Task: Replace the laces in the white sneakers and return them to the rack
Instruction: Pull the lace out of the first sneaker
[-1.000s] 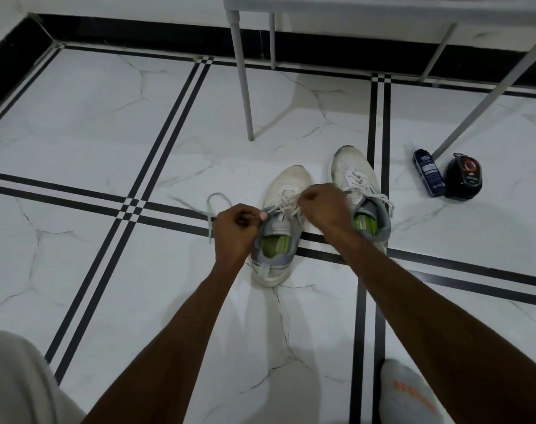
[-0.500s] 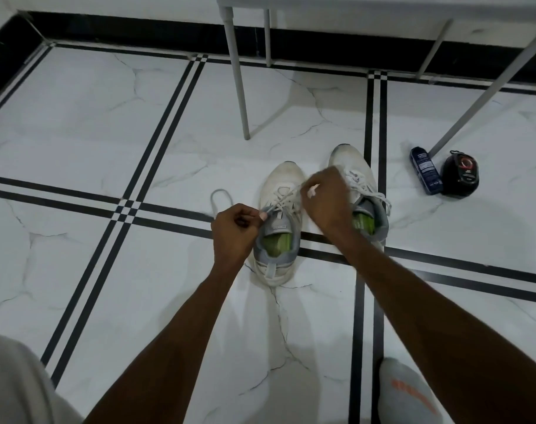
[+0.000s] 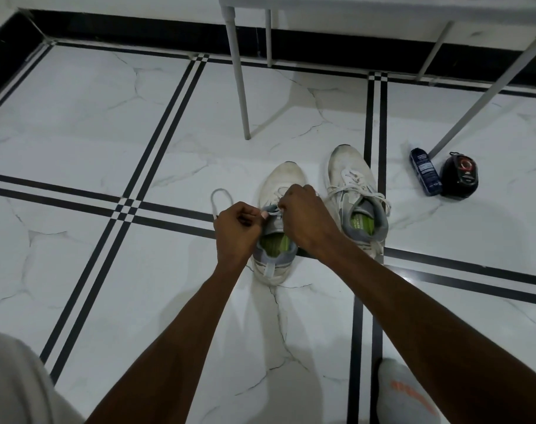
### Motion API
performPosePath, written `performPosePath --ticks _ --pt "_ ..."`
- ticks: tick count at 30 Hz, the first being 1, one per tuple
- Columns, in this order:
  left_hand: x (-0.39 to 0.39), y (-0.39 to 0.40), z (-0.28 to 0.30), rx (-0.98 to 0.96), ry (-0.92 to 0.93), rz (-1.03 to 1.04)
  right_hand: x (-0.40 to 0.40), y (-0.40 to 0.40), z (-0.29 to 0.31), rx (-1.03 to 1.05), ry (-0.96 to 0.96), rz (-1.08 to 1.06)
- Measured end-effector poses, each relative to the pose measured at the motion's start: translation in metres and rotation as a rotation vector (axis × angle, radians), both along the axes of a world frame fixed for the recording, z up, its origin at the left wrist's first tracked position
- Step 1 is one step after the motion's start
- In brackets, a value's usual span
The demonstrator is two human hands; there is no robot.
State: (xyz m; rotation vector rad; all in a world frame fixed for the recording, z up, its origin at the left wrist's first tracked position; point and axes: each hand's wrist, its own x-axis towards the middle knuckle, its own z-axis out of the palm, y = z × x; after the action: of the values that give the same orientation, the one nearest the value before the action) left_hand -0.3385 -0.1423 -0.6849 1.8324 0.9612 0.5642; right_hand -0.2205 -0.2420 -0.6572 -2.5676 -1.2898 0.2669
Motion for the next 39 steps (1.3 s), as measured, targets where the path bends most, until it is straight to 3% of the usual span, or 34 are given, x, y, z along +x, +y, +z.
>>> performPosePath --ticks 7,10,12,14,16,23,27,29,33,35,39 --pt "-0.001 0.003 -0.001 0.012 0.028 0.003 -0.010 0.003 -0.001 0.111 0.041 0.075" --pt "-0.005 0.007 -0.004 0.007 0.024 0.008 0.014 -0.008 0.004 0.357 0.236 -0.276" --pt "-0.005 0.005 -0.003 -0.003 0.015 0.000 0.042 -0.023 0.009 0.492 0.232 -0.551" --pt "-0.003 0.002 -0.004 -0.012 0.014 -0.021 0.056 -0.034 0.010 0.559 0.196 -0.697" --pt "-0.001 -0.001 -0.004 0.003 0.013 -0.021 0.049 -0.034 0.010 0.556 0.150 -0.669" --pt "0.002 -0.003 -0.002 0.046 0.020 -0.040 0.014 -0.020 0.001 0.411 0.243 -0.268" --pt "0.002 -0.005 -0.004 0.062 0.036 -0.060 -0.008 -0.007 0.013 0.144 0.221 -0.056" --pt "0.001 -0.004 -0.005 0.066 0.041 -0.063 -0.004 -0.004 0.009 0.144 0.243 -0.091" --pt "-0.002 -0.002 -0.004 0.065 0.034 -0.060 0.032 -0.008 0.009 0.485 0.512 -0.525" --pt "-0.003 -0.002 -0.006 0.075 0.035 -0.075 0.045 -0.014 0.012 0.419 0.495 -0.583" --pt "0.002 -0.002 -0.005 0.166 0.089 -0.113 0.019 -0.013 0.015 0.206 0.451 -0.474"
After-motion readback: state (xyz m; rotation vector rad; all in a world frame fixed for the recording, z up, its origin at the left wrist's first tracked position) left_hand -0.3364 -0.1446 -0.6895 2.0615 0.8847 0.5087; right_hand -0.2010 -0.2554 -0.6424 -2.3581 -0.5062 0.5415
